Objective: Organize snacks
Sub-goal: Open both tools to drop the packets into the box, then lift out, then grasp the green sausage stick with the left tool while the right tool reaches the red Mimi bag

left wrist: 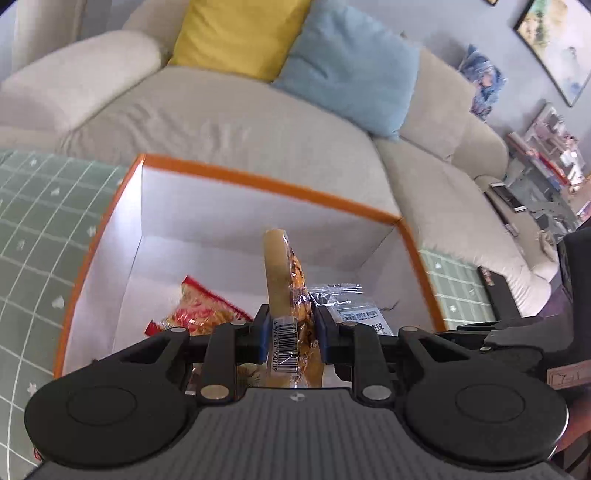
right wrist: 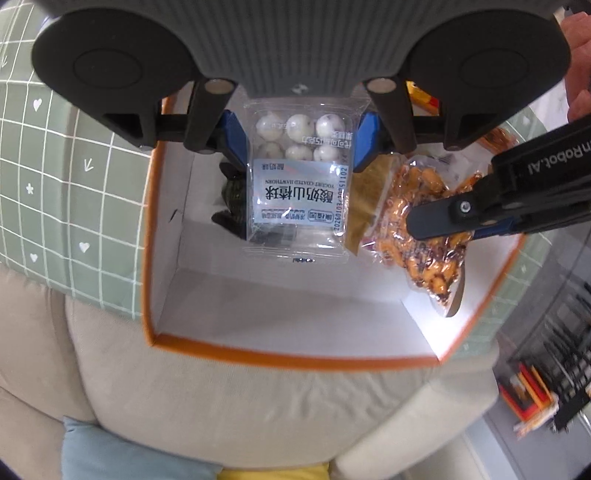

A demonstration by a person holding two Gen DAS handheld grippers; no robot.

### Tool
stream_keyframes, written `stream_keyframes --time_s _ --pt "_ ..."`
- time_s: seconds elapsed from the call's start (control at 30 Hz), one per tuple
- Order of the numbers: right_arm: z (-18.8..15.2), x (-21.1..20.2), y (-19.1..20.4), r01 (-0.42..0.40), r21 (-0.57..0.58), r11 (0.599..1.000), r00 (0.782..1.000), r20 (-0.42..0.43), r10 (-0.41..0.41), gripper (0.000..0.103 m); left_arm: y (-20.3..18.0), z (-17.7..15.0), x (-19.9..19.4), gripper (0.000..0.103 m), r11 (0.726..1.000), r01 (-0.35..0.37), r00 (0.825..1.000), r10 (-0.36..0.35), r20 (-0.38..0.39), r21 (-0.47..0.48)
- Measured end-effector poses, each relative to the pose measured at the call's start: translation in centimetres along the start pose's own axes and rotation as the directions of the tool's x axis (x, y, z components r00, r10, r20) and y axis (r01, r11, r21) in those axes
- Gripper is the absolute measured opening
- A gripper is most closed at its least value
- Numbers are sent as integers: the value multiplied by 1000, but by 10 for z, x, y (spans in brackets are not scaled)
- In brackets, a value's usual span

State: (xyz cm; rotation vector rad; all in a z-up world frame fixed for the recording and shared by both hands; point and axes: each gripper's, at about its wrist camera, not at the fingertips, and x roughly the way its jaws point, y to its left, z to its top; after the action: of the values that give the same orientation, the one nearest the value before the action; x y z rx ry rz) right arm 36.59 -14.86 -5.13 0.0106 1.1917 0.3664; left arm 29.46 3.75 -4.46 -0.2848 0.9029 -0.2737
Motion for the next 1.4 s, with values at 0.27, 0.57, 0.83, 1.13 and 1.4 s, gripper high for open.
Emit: stream_keyframes --time_s 0.27,0.57,0.83,1.13,1.4 --pt "6 20 17 74 -135 988 996 -47 -81 58 11 1 19 27 998 -39 998 37 -54 -44" --pt "9 32 24 117 -182 976 988 -78 -133 59 2 1 22 38 991 -130 986 132 -98 26" --pt "7 21 24 118 -163 979 991 -49 -128 75 -8 6 -5 63 964 -241 970 241 13 110" --pt "-4 -9 27 142 -125 982 990 27 -140 76 -31 5 -52 63 903 -356 930 317 187 242" --pt "-32 -58 34 126 -55 990 972 204 -113 81 -46 -14 -97 63 853 -444 881 360 306 275"
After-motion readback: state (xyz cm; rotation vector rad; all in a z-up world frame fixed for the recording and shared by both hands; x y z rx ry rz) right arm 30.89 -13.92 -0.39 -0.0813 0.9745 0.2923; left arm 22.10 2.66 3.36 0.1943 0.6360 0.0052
